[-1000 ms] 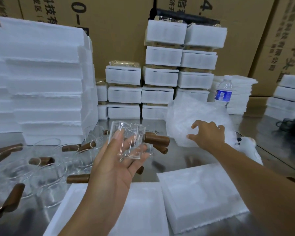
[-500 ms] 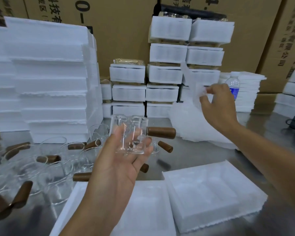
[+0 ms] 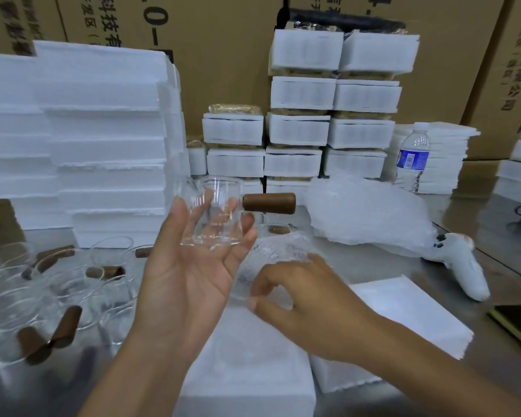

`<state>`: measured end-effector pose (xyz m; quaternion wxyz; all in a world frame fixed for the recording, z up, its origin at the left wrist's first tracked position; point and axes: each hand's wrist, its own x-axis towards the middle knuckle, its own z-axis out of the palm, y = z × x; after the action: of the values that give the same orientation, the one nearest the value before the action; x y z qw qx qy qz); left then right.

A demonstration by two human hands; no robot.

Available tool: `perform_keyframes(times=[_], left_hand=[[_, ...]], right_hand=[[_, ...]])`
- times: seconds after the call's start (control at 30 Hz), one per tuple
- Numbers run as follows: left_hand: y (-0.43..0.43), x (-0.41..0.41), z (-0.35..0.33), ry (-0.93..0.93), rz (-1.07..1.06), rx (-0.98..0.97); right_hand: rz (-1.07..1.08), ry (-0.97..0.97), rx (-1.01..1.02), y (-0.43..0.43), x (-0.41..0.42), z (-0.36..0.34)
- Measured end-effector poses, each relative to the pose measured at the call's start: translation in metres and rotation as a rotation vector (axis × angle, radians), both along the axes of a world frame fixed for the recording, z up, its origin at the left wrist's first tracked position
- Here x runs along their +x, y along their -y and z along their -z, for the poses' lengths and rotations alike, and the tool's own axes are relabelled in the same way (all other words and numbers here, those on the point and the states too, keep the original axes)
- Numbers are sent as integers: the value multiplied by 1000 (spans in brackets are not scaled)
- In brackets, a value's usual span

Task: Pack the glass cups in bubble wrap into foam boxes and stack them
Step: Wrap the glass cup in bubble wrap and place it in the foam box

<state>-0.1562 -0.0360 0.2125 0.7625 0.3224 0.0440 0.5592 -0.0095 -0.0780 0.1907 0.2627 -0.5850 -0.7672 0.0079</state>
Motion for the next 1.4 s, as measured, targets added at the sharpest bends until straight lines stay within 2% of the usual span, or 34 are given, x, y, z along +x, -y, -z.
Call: perform_keyframes(times=[0.07,0.13,0.17,0.27,0.33,0.5,0.57,0.73,0.83,0.93,1.0,1.07,1.27,1.33,1.4], left_hand=[[0,2,2,-34,-5,5],[0,3,4,-58,-18,7],[0,4,5,-79,-34,9],[2,8,5,-156,-84,27],[3,11,6,-225,-125,62],[4,18,18,-624,-317,306],[6,21,22,-688,-319,383],[9,31,24,-725,-292,419],[11,38,21,-736,-302,358],[11,48,10,-831,-356,245],[8,55,2,-932,-435,185],[8,63,-1,-1072,-507,224],[10,94,24,-1749,-480,736],[11,105,32,-1902,-529,815],[10,112,37,-1963,-573,802]], right_hand=[[-1,-180,6,-2,2,3],[70,-351,105,-3,13,6],[115,-362,181,-2,21,8],[215,-196,384,0,46,9],[200,-156,428,2,56,9],[69,-31,405,-3,58,13],[33,-39,396,-5,59,13],[-63,-312,248,-5,71,12],[-112,-574,99,-3,72,8],[-74,-690,33,-4,75,5],[-7,-739,74,-5,78,2],[76,-816,145,-6,84,1],[171,-1210,205,-6,99,-1],[170,-1268,199,-5,100,-2],[164,-1290,188,-5,101,-2]])
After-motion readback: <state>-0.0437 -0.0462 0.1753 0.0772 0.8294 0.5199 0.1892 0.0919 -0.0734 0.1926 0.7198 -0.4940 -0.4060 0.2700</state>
